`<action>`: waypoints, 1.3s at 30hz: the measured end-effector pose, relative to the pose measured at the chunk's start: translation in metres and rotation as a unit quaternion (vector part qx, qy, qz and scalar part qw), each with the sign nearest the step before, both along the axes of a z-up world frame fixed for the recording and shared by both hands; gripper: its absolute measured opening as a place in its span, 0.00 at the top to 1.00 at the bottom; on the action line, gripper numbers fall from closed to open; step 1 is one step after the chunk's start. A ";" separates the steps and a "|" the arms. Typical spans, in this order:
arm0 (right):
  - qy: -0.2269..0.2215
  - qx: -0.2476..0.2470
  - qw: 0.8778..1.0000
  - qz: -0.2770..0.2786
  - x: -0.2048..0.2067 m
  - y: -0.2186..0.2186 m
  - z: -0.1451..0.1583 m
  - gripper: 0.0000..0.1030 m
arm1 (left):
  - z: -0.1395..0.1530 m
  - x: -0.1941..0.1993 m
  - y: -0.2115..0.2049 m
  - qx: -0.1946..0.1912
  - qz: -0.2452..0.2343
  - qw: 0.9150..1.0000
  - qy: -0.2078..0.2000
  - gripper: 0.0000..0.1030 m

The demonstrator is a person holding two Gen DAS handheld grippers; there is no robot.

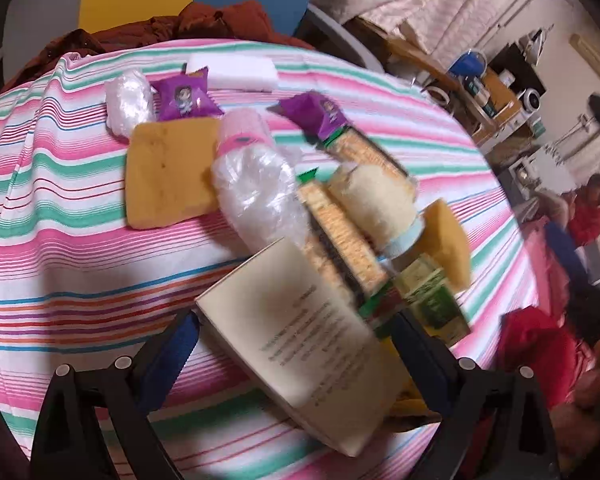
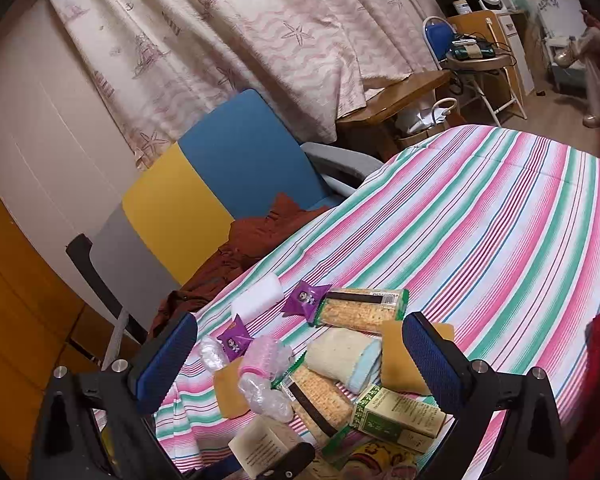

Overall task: Organize objects
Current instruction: 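Grasp the cream printed box with the left tool, then lift the cream box with the left tool while the right tool grasps the yellow cup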

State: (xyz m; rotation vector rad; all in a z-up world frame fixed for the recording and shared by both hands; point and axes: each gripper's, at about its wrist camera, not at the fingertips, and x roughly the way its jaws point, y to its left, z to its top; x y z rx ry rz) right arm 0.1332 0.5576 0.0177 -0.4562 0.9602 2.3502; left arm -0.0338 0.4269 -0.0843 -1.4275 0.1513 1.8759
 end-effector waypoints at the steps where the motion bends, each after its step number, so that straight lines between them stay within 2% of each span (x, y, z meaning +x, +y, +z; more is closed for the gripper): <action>1: 0.000 0.000 1.000 0.001 0.000 0.000 0.000 0.00 | -0.002 -0.002 -0.002 0.002 -0.001 1.000 -0.002 0.05; 5: -0.005 -0.002 1.000 0.004 -0.002 0.000 -0.002 0.00 | -0.003 -0.006 -0.009 0.003 -0.014 1.000 0.000 0.11; 10: -0.009 -0.007 1.000 0.007 -0.004 0.000 -0.004 0.00 | 0.001 -0.002 -0.027 0.011 -0.048 0.999 0.020 0.32; 13: -0.014 -0.009 1.000 0.004 -0.005 0.000 -0.005 0.00 | 0.003 -0.003 -0.039 0.012 -0.059 0.998 0.021 0.38; 19: -0.032 -0.025 0.999 -0.014 -0.003 0.007 -0.011 0.00 | 0.005 -0.006 -0.046 0.011 -0.064 0.998 0.011 0.39; 24: -0.041 -0.035 0.998 -0.016 -0.004 0.009 -0.016 0.00 | 0.001 -0.011 -0.041 0.007 -0.042 0.999 -0.013 0.40; 29: -0.046 -0.042 0.998 -0.003 -0.008 0.010 -0.019 0.00 | 0.000 -0.006 -0.036 -0.005 -0.053 0.999 0.010 0.41; 34: -0.049 -0.044 0.998 0.014 -0.014 0.007 -0.021 0.00 | 0.004 -0.002 -0.062 0.021 -0.065 0.997 0.034 0.46; 39: -0.067 -0.032 0.995 0.059 -0.031 -0.005 -0.021 0.00 | 0.014 0.008 -0.095 0.027 -0.055 0.996 0.066 0.48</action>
